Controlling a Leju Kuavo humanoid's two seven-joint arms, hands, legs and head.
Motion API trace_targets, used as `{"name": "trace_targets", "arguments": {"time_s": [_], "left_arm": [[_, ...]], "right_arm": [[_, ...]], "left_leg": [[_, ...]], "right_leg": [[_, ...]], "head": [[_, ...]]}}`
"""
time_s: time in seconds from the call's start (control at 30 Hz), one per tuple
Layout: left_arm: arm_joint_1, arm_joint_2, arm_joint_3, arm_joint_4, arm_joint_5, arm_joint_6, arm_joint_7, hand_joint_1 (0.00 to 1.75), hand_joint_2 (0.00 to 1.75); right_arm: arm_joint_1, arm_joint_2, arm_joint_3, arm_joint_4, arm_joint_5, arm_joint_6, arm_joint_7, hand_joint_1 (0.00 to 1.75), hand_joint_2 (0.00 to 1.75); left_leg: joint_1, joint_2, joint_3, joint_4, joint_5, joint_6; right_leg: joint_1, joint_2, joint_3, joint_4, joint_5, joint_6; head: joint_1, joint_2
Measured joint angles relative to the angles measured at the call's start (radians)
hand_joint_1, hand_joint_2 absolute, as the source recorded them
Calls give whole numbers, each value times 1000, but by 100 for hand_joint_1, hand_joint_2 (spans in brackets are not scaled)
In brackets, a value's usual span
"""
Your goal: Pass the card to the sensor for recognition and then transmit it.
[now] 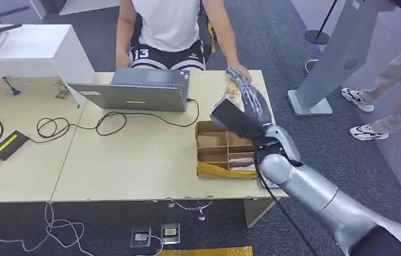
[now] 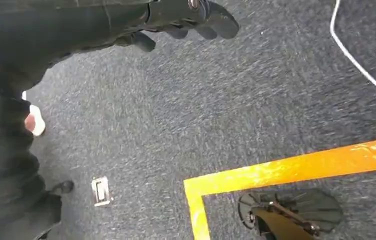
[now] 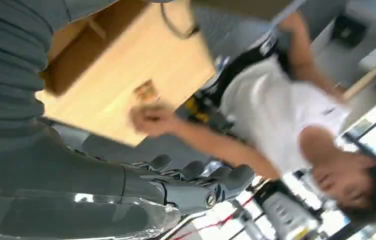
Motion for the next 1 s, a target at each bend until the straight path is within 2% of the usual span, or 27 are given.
{"name": "trace_targets", "arguments": {"time_s": [0.13,0.23,0.37,0.43,0.5,0.57,0.8,1.0], "left_arm": [[7,0,2,0,10,0,-3,0,175],[9,0,4,0,19,-2,-4,0,175],[12,2,9,0,21,-8,-4,0,175],[12,3,9,0,21,-13,-3,0,175],[15,4,9,0,20,-15,-3,0,175],[16,5,9,0,19,-15,-3,0,175],[14,5,9,-1,19,-17,-3,0,175],[13,4,9,-1,19,-17,2,0,175]], "right_arm": [[75,-37,-24,-122,-31,66,-19,0,175],[174,-67,-55,-205,-51,104,-36,0,175],[290,-106,-89,-277,5,128,-17,0,175],[347,-126,-116,-301,68,140,14,0,175],[408,-146,-137,-331,193,166,76,0,175],[423,-158,-145,-343,314,195,146,0,175],[451,-187,-163,-353,572,293,311,0,175],[455,-196,-188,-353,668,318,338,0,175]], "left_leg": [[0,1,1,0,0,0],[0,1,2,0,0,0],[0,3,2,0,0,0],[0,2,2,0,-1,0],[0,2,0,0,-1,0],[0,5,1,0,-1,0],[0,5,1,0,-1,0],[0,5,1,0,-1,0]], "right_leg": [[0,0,1,0,0,0],[0,0,2,-1,0,0],[0,1,1,-1,1,0],[0,0,2,-1,0,-1],[0,0,1,-1,0,-1],[0,3,0,-1,1,-1],[0,2,1,-1,1,-1],[0,3,1,-1,1,-1]], "head": [[0,0],[1,0],[0,0],[0,0],[0,0],[0,0],[0,0],[0,0]]}}
